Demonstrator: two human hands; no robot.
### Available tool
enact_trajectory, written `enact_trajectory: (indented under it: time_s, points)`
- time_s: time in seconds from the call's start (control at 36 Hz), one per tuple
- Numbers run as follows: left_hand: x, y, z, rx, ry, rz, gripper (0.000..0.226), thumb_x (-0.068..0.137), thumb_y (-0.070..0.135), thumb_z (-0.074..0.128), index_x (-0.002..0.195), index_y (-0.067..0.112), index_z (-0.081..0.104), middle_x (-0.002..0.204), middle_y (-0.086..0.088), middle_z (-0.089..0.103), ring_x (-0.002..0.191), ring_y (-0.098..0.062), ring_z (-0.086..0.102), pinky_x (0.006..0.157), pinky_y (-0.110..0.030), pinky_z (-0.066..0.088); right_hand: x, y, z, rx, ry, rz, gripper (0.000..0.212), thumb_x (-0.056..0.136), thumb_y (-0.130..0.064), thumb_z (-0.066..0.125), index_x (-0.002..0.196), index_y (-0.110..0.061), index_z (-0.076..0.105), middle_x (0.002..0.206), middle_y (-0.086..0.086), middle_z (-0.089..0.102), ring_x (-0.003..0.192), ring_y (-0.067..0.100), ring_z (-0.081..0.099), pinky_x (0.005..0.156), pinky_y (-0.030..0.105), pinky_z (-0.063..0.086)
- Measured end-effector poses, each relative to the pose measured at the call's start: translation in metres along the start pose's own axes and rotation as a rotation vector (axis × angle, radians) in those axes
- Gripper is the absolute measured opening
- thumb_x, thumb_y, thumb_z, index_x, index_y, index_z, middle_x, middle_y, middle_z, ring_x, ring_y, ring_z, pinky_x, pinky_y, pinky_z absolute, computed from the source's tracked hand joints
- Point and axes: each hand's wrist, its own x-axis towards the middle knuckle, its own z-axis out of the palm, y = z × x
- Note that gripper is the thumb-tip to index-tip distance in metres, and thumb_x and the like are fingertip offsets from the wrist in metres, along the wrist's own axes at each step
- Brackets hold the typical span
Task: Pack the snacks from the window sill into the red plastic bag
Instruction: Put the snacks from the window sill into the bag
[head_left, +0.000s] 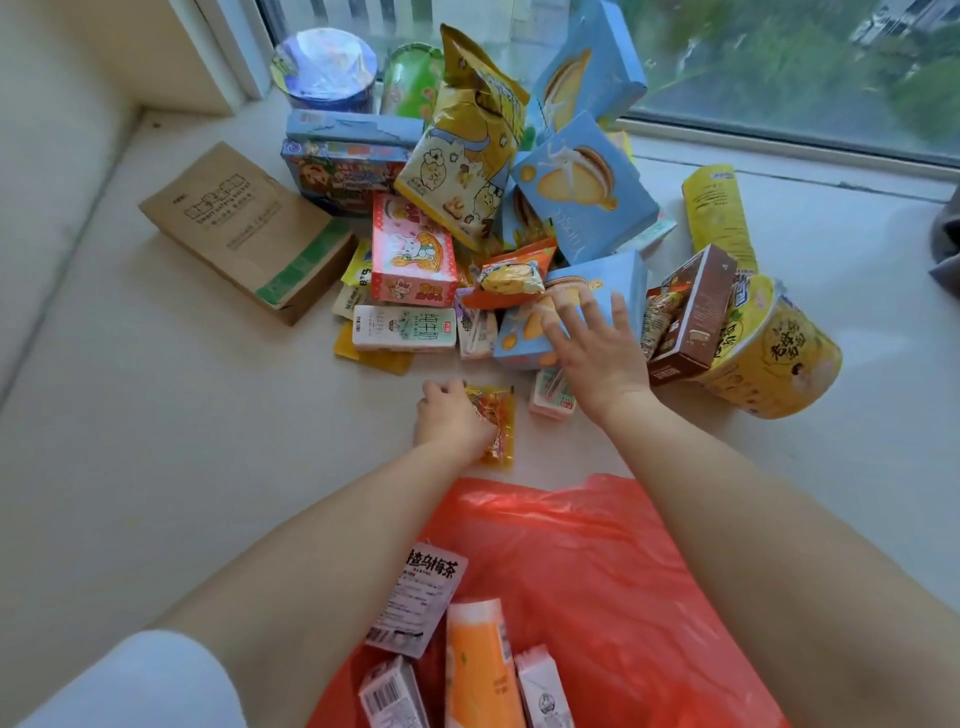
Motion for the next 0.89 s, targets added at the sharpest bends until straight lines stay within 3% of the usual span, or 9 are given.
enact_trajectory:
  time_s: [0.11, 0.17, 0.22, 0.36, 0.5, 0.61, 0.69, 0.78, 0.89]
  points:
    - [0.005, -0.002, 0.014, 0.041, 0.041, 0.059, 0.082, 0.074, 0.035, 0.076, 0.139, 0.015, 0.031, 0.136, -0.012, 0.031, 0.126, -0.029, 0.038, 0.099, -0.037, 0.040, 0.006, 0.005, 0.006, 0.041, 0.038, 0.065, 0.059, 0.093, -0.021, 0.049, 0.146, -0.017, 0.024, 0.157, 0.011, 0.015, 0.137, 0.036, 0.028, 0.108, 0.047, 0.029]
    - [0.005, -0.004, 0.019, 0.012, 0.057, 0.059, 0.084, 0.074, 0.030, 0.077, 0.140, 0.015, 0.028, 0.136, -0.011, 0.031, 0.122, -0.031, 0.045, 0.097, -0.038, 0.042, 0.009, 0.005, 0.007, -0.034, 0.099, 0.080, 0.050, 0.078, -0.024, 0.062, 0.127, -0.021, 0.055, 0.140, 0.007, 0.050, 0.114, 0.031, 0.057, 0.087, 0.036, 0.047]
    - [0.004, -0.004, 0.021, -0.047, 0.054, 0.046, 0.083, 0.077, 0.024, 0.075, 0.142, 0.014, 0.025, 0.137, -0.012, 0.033, 0.118, -0.033, 0.049, 0.094, -0.040, 0.043, 0.010, 0.005, 0.009, -0.062, 0.126, 0.095, 0.037, 0.066, -0.025, 0.062, 0.102, -0.023, 0.072, 0.115, 0.002, 0.068, 0.089, 0.026, 0.067, 0.070, 0.028, 0.050]
    - [0.005, -0.006, 0.016, -0.003, 0.010, -0.013, 0.056, 0.082, 0.018, 0.066, 0.129, 0.013, 0.036, 0.118, -0.015, 0.060, 0.108, -0.036, 0.058, 0.083, -0.038, 0.046, 0.001, 0.011, 0.013, 0.001, 0.308, 0.122, 0.035, 0.065, -0.021, 0.066, 0.099, -0.018, 0.072, 0.103, 0.004, 0.070, 0.083, 0.028, 0.067, 0.065, 0.028, 0.050]
    - [0.004, -0.016, -0.008, 0.021, -0.022, -0.002, 0.031, 0.088, 0.031, 0.061, 0.112, 0.012, 0.062, 0.115, -0.014, 0.065, 0.108, -0.034, 0.059, 0.084, -0.035, 0.047, -0.019, 0.019, 0.006, 0.414, 0.449, 0.282, 0.048, 0.056, -0.014, 0.075, 0.104, -0.012, 0.066, 0.102, 0.012, 0.066, 0.080, 0.035, 0.062, 0.067, 0.036, 0.047]
    - [0.011, -0.027, -0.038, 0.035, 0.147, 0.134, 0.026, 0.091, 0.029, 0.058, 0.109, 0.010, 0.060, 0.115, -0.015, 0.061, 0.109, -0.034, 0.055, 0.084, -0.036, 0.044, -0.030, 0.020, -0.007, 0.651, 0.545, 0.400, 0.047, 0.059, -0.015, 0.072, 0.104, -0.010, 0.063, 0.102, 0.013, 0.063, 0.083, 0.036, 0.062, 0.069, 0.040, 0.046]
    - [0.022, -0.033, -0.059, 0.030, 0.266, 0.206, 0.025, 0.091, 0.028, 0.057, 0.104, 0.006, 0.060, 0.114, -0.015, 0.056, 0.108, -0.033, 0.052, 0.085, -0.039, 0.042, -0.035, 0.014, -0.026, 0.844, 0.614, 0.485, 0.042, 0.075, -0.036, 0.064, 0.103, -0.006, 0.060, 0.099, 0.012, 0.060, 0.083, 0.032, 0.060, 0.066, 0.035, 0.043]
    - [0.035, -0.039, -0.075, 0.089, 0.301, 0.247, 0.036, 0.091, 0.033, 0.057, 0.113, 0.006, 0.059, 0.123, -0.010, 0.048, 0.116, -0.027, 0.045, 0.093, -0.038, 0.041, -0.032, 0.006, -0.032, 1.176, 0.498, 0.659, 0.044, 0.082, -0.041, 0.066, 0.104, -0.004, 0.058, 0.100, 0.010, 0.056, 0.091, 0.026, 0.055, 0.071, 0.030, 0.036]
    - [0.050, -0.049, -0.089, 0.166, 0.286, 0.277, 0.039, 0.088, 0.036, 0.059, 0.120, 0.014, 0.060, 0.138, -0.003, 0.040, 0.127, -0.023, 0.038, 0.100, -0.037, 0.040, -0.025, -0.011, -0.010, 1.559, 0.191, 0.785, 0.040, 0.084, -0.040, 0.066, 0.105, -0.007, 0.062, 0.106, 0.011, 0.064, 0.097, 0.026, 0.060, 0.082, 0.034, 0.046]
